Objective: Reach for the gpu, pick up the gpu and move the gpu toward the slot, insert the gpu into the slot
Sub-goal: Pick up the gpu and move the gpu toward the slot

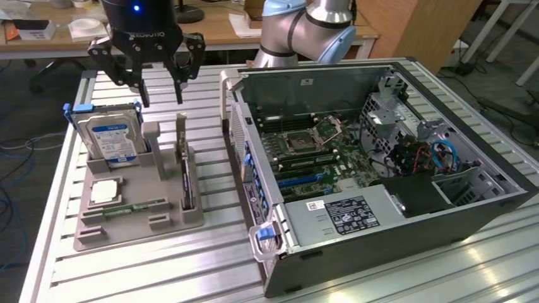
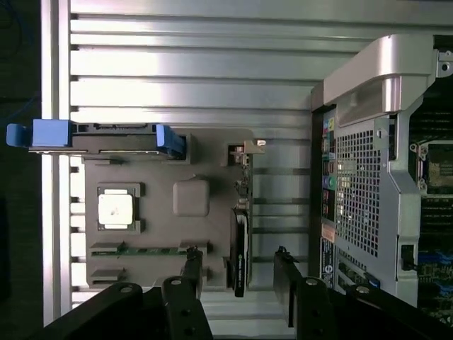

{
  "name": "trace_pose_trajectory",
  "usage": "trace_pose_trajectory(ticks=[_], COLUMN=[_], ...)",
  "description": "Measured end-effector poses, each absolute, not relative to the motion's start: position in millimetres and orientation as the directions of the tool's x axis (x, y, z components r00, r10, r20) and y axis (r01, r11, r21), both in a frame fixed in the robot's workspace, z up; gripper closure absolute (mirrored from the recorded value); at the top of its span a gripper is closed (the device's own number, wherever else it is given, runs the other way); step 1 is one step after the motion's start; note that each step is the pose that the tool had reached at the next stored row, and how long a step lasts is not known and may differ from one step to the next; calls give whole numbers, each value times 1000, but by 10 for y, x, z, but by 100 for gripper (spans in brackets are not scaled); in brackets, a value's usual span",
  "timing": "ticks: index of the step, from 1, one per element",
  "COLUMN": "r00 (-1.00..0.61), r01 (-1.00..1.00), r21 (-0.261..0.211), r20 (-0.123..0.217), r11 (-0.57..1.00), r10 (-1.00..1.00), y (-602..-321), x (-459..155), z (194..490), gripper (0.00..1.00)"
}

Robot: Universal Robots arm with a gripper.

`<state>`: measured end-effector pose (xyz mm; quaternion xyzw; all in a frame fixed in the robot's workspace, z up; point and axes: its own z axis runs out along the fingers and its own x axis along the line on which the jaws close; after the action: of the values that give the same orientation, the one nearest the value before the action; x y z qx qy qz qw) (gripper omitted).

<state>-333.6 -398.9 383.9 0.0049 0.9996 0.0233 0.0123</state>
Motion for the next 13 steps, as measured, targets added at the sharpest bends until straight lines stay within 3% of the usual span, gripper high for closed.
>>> trace_pose_trajectory(ticks=[13], r00=[-1000], r01=[9], r21=[47], r20=[-22], r11=[999], r10=[10], y=[-4032], x=[-3316], z=[3603], gripper=[47])
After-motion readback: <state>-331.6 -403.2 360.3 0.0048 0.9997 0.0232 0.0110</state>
